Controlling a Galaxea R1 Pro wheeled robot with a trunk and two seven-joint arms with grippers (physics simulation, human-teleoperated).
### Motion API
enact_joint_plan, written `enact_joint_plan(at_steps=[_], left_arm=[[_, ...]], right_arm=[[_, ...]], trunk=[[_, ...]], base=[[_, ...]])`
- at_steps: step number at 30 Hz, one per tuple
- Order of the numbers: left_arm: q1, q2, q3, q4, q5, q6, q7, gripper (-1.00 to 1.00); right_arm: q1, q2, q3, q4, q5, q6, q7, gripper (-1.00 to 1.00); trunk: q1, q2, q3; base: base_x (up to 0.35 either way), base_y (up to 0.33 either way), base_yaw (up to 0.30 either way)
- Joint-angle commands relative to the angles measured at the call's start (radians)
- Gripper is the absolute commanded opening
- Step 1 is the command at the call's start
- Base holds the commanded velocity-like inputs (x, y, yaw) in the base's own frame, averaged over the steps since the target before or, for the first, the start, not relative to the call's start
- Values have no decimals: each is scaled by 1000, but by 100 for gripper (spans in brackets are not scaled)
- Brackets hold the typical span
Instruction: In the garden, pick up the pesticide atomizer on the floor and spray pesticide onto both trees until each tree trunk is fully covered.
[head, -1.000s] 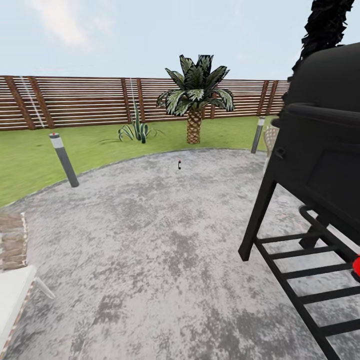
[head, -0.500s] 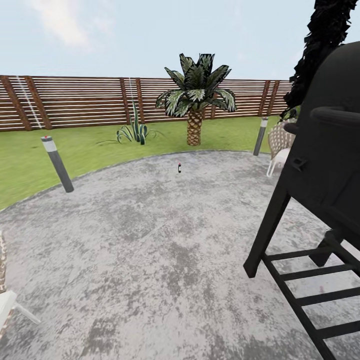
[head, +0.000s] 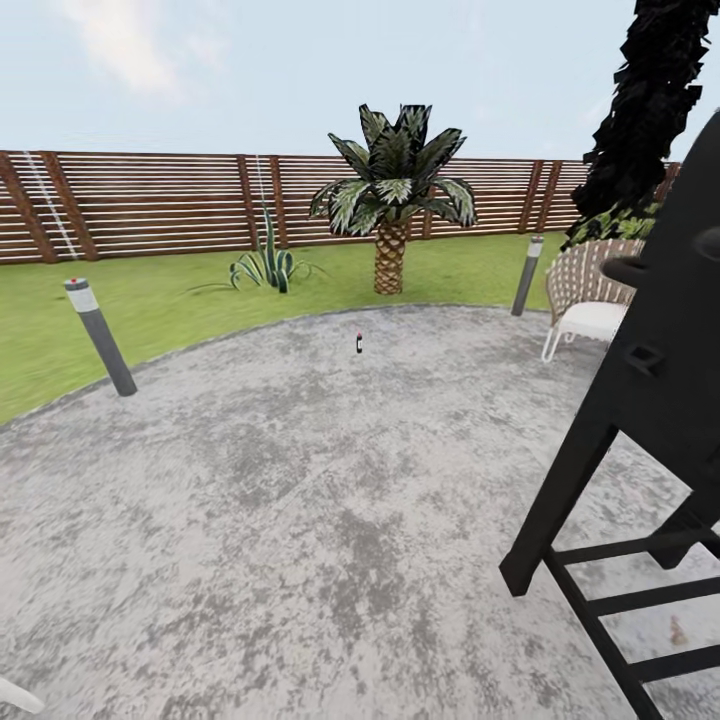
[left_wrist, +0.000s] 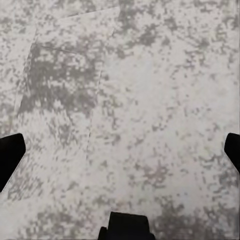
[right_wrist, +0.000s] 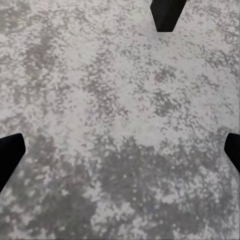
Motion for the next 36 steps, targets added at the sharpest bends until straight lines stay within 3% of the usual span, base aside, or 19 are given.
enact_joint_plan(at_steps=[1,36], left_arm=[[0,0,-2,1,8,-3,0,100],[0,0,-2,1,8,-3,0,100]], right_arm=[[-1,0,1,1,5,-2,-6,100],[-1,0,1,1,5,-2,-6,100]], trunk=[[0,0,-1],[0,0,-1]], base=[[336,0,0],[336,1,0]])
